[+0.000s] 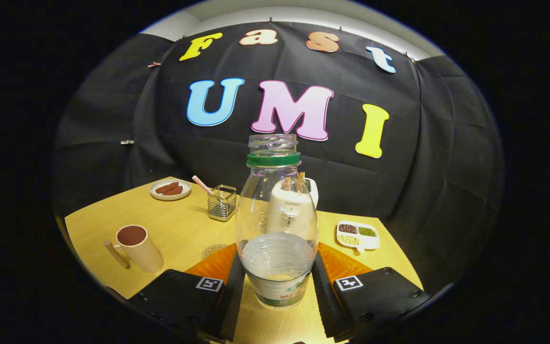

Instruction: Take the bottle from table, then pour the juice into the cup, finally place the bottle on the coaster

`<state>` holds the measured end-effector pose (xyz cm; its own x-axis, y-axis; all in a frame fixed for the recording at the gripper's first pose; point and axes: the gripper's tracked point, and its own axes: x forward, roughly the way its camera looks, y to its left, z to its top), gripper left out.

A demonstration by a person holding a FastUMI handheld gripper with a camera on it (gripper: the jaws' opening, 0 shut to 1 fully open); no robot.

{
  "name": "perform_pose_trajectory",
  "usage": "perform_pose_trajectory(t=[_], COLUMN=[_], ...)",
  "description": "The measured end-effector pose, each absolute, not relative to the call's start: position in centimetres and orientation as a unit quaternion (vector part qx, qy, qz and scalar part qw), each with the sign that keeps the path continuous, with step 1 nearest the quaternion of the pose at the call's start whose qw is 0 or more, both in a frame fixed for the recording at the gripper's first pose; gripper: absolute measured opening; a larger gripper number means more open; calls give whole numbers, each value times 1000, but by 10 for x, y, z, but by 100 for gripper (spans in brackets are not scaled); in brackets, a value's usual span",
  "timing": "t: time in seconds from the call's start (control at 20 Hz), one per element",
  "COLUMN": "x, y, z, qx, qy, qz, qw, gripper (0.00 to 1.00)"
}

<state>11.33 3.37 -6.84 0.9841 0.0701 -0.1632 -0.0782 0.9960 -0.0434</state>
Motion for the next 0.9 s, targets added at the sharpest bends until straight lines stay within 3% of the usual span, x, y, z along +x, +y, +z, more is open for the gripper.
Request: perform_pose_trajectory(t=[0.4, 0.9], x=[108, 118], y=[69, 111], z=[-27, -33], qx=[-125, -234], qy=[69, 69], qz=[43, 53], qw=[989, 968], gripper=[70, 70])
